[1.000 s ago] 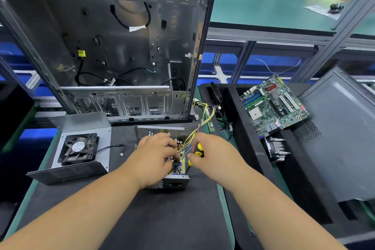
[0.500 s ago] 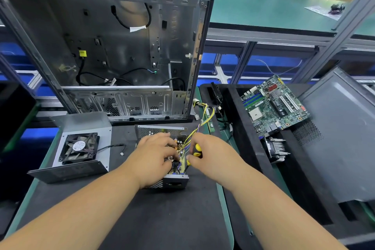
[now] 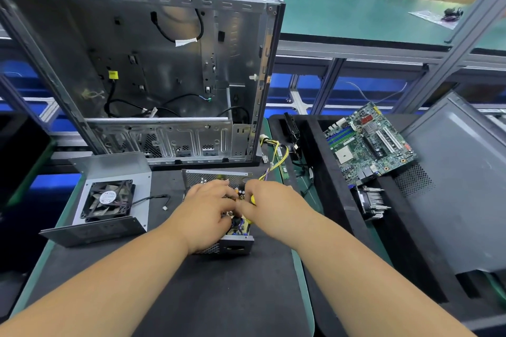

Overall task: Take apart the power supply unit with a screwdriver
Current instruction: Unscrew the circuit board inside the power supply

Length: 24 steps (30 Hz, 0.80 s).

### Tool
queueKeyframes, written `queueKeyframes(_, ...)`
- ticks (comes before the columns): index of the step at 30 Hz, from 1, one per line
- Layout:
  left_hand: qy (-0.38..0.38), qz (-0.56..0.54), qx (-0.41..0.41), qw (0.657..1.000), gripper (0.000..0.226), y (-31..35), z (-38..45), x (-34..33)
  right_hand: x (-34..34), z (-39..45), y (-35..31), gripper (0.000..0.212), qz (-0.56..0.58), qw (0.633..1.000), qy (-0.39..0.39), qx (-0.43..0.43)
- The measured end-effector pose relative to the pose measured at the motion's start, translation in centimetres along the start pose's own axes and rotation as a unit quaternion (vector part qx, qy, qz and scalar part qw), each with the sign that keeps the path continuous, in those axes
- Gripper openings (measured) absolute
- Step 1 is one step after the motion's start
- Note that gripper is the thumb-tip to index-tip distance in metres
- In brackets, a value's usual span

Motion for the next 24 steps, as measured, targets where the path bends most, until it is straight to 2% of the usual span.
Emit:
queueKeyframes(2, 0.0, -0.003, 0.002, 1.0, 0.038, 0.0, 0.0, 0.0, 0.2, 0.1, 0.2, 0.014, 0.033, 0.999, -0.012, 0.002)
queueKeyframes(4, -0.001, -0.005, 0.003, 1.0, 0.036, 0.0, 0.0, 0.0, 0.5, 0.0, 0.2, 0.016, 0.058, 0.997, -0.038, 0.021)
queueKeyframes(8, -0.003, -0.014, 0.005, 1.0, 0.034, 0.1, -0.1, 0.1, 1.0, -0.2, 0.3, 0.015, 0.059, 0.992, -0.098, 0.053)
queueKeyframes(10, -0.005, -0.022, 0.006, 1.0, 0.034, 0.1, -0.1, 0.2, 1.5, -0.4, 0.5, 0.011, 0.063, 0.991, -0.103, 0.062)
queueKeyframes(13, -0.004, -0.014, 0.005, 1.0, 0.033, 0.1, 0.0, 0.2, 1.6, -0.8, 0.6, 0.013, 0.056, 0.995, -0.057, 0.056)
queueKeyframes(16, 0.001, -0.013, 0.002, 1.0, 0.035, 0.1, -0.1, 0.2, 0.7, -1.1, 0.6, 0.036, -0.022, 0.999, -0.006, 0.024)
queueKeyframes(19, 0.003, -0.012, 0.001, 1.0, 0.033, 0.1, -0.1, 0.2, 0.6, -0.6, 0.5, 0.029, -0.044, 0.998, 0.044, 0.015)
queueKeyframes(24, 0.0, -0.02, 0.006, 1.0, 0.032, 0.0, 0.0, 0.1, 0.9, -0.4, 0.5, 0.023, -0.004, 0.999, 0.046, 0.015)
Point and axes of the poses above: each hand's wrist, its own z-axis towards the middle knuckle, its own x-axis out of the back of the hand, y = z × x, the point moved 4 cm from there along z, towards the middle knuckle, and after that the axes turned 9 degrees about x, right-handed, at the moved point
